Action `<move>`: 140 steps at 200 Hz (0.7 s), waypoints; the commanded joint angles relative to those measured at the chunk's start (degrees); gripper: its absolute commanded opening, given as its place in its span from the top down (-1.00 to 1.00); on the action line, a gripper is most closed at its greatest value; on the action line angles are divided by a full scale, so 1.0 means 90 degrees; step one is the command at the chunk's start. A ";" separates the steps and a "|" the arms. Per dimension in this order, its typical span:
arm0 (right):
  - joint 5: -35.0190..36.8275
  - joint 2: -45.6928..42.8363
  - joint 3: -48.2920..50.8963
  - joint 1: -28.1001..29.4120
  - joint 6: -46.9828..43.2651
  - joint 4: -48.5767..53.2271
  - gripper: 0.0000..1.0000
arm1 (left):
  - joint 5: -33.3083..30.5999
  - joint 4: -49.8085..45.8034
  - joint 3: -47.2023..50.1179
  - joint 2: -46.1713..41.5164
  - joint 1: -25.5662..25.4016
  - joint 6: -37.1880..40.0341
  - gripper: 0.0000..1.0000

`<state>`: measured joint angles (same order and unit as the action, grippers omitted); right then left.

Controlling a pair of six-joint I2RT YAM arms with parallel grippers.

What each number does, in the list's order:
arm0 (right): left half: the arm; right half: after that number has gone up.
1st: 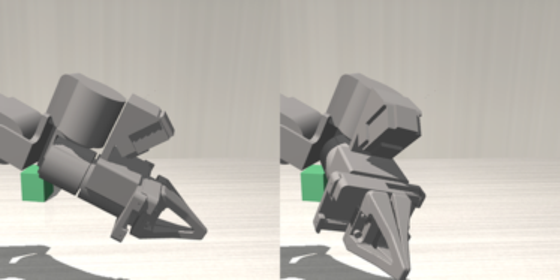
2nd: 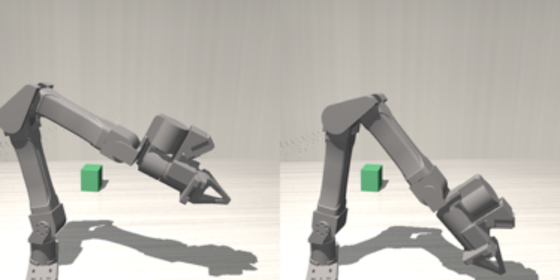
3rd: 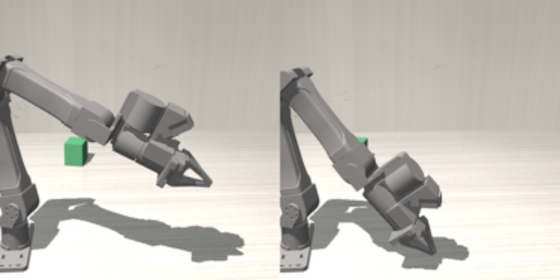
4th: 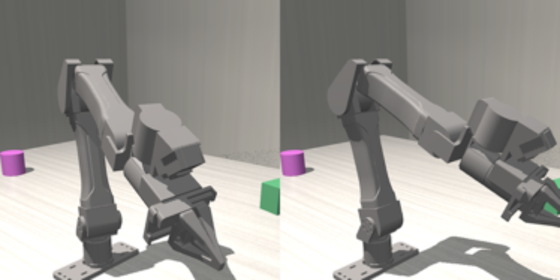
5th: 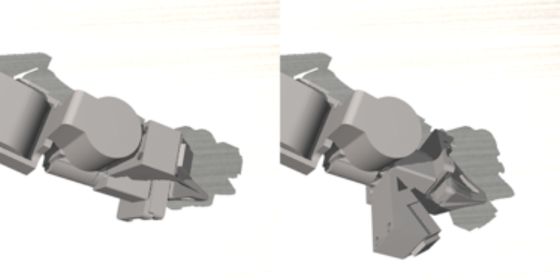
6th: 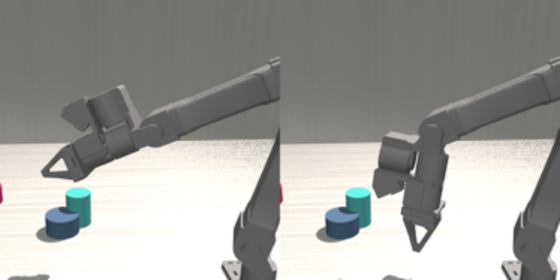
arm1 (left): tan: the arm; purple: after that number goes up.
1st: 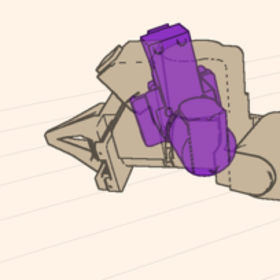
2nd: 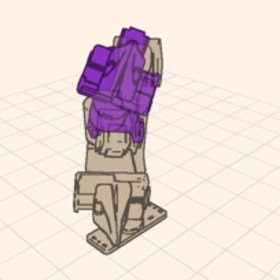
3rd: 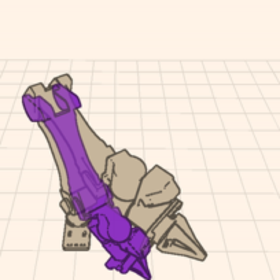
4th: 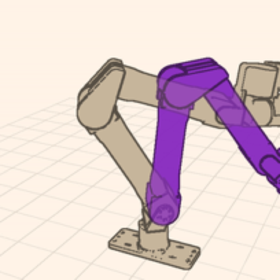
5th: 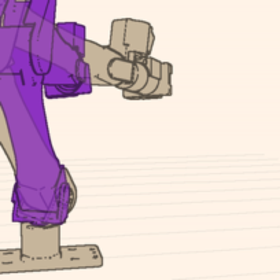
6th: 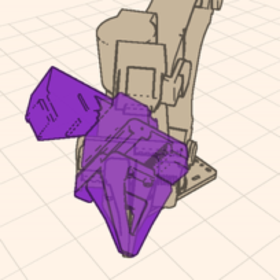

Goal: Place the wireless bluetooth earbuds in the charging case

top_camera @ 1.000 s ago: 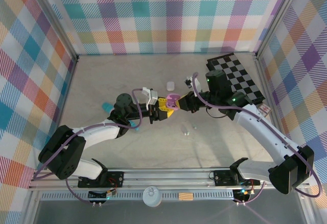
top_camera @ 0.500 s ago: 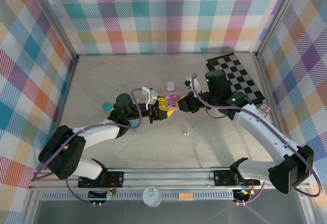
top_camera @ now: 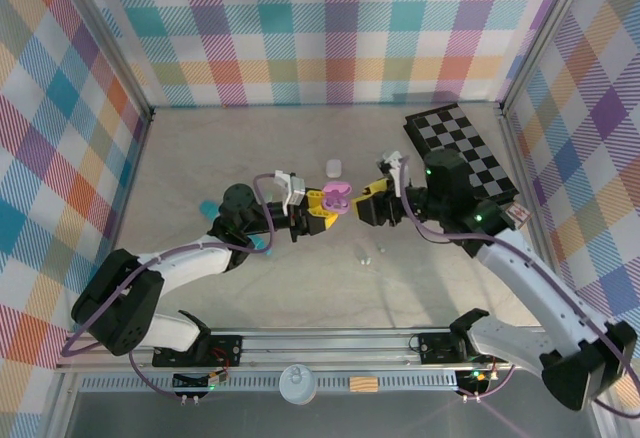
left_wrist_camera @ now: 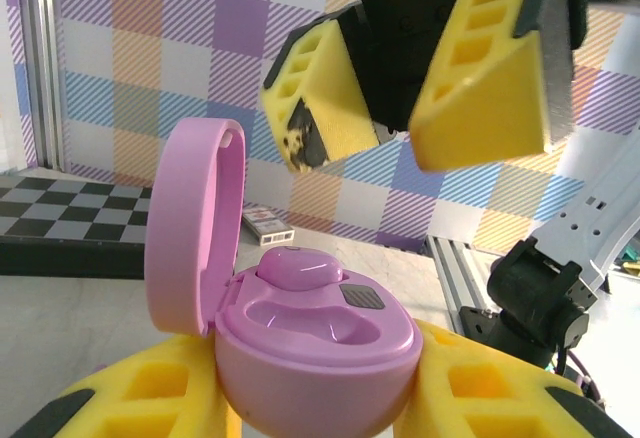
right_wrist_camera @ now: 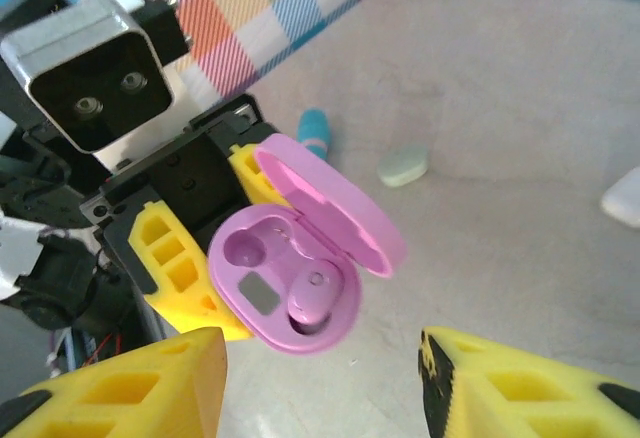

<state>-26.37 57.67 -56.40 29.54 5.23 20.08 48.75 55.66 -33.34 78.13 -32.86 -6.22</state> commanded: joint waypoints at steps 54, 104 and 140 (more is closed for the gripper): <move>0.1953 0.0552 0.0872 -0.1463 0.1800 -0.0951 -0.10 | -0.0158 -0.0578 0.0365 -0.0933 0.0175 0.0530 0.64; 0.3293 0.3194 -0.0782 -0.1443 0.2046 0.1021 -0.09 | -0.0174 -0.1026 0.0404 -0.1313 0.0175 0.0752 0.64; 0.5081 0.5064 -0.2202 -0.0950 0.2046 0.2250 0.03 | -0.0206 -0.1432 0.0433 -0.1520 0.0175 0.0959 0.64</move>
<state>6.83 96.36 -70.39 17.87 22.37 29.71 46.89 44.95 -30.13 66.30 -31.77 -0.12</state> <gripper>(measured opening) 0.513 0.348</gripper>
